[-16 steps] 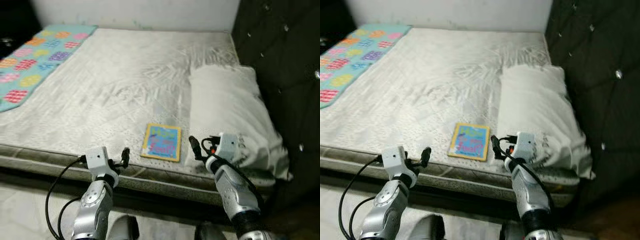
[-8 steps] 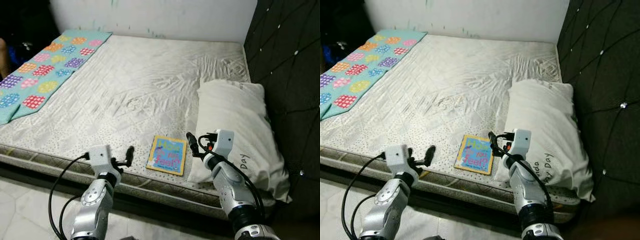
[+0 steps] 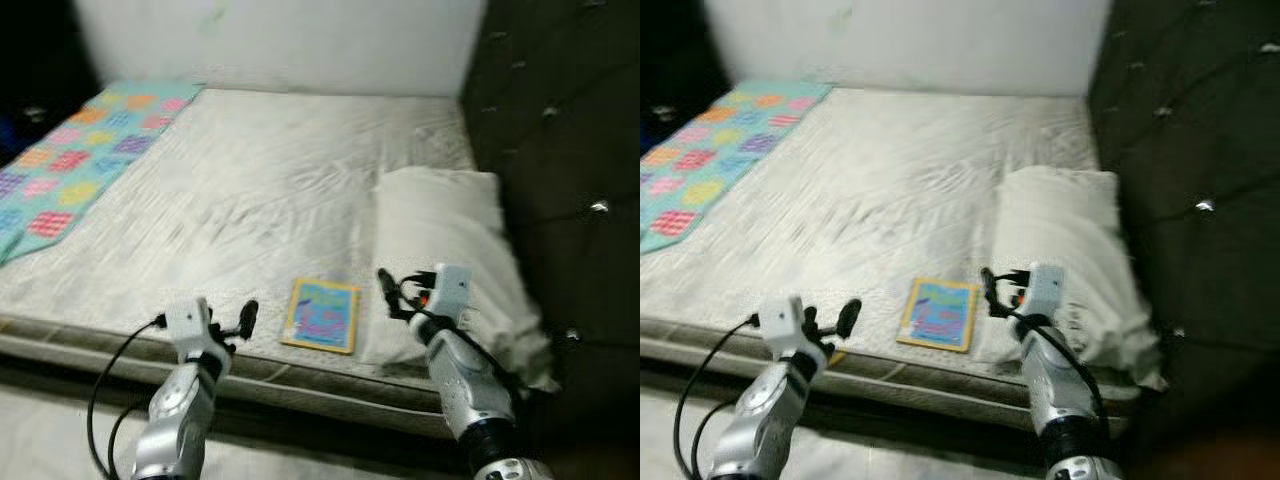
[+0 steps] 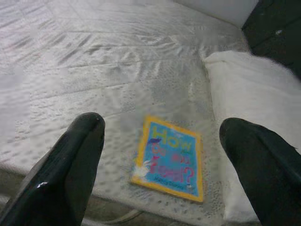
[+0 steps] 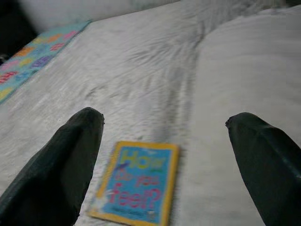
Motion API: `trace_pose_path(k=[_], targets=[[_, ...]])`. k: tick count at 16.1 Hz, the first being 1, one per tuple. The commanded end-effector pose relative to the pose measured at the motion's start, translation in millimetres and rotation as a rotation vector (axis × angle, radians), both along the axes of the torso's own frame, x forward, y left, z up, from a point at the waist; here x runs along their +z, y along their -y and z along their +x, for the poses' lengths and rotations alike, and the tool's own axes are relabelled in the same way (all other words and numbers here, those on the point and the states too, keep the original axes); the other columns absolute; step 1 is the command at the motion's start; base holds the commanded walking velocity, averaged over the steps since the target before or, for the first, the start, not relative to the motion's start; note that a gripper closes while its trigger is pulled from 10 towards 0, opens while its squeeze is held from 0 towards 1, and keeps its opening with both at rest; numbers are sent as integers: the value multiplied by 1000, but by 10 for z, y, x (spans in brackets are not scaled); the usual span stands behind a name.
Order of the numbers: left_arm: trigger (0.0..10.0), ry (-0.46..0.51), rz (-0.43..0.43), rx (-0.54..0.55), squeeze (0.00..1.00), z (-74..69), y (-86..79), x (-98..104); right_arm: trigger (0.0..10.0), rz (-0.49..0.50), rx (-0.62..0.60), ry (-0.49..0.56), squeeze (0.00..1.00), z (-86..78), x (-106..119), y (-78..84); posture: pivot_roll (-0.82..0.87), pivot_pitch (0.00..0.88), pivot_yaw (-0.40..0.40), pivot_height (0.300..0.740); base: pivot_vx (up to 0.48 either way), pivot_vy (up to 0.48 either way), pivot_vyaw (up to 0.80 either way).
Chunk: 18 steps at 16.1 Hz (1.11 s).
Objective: Clean up the room
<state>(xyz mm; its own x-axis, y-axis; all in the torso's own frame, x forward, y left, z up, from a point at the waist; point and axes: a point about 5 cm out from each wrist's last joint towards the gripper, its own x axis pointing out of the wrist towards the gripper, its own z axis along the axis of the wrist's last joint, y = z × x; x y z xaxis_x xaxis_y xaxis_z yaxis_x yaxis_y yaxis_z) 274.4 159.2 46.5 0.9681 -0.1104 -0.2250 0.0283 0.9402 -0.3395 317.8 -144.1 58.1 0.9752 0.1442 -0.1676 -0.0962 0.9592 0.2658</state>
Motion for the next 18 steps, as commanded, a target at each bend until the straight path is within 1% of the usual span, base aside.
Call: trace_pose_path(k=[1,2,4,7,10,18], targets=[[10000,-11,4,15,0,-5,-27,-13,10000,-1,6,1,0,3,2,-25,-65,0,45,740,0,0,0],[10000,-11,4,14,0,-7,-26,-13,10000,-1,7,1,0,-1,-2,-27,-64,0,45,740,0,0,0],[10000,-17,10,2,0,-6,-16,-26,10000,2,12,-1,0,-6,-9,-35,-66,0,47,740,0,0,-537],[10000,-18,1,-7,0,-6,-5,-34,10000,5,13,-1,0,-14,-13,-35,-69,0,48,740,0,0,0],[10000,21,-26,-47,0,-5,41,6,10000,5,14,-3,0,-20,-18,-35,-71,0,46,740,0,0,0],[10000,15,-41,-57,0,-19,45,-1,10000,5,17,-3,0,-29,-21,-35,-74,0,48,740,365,0,0]])
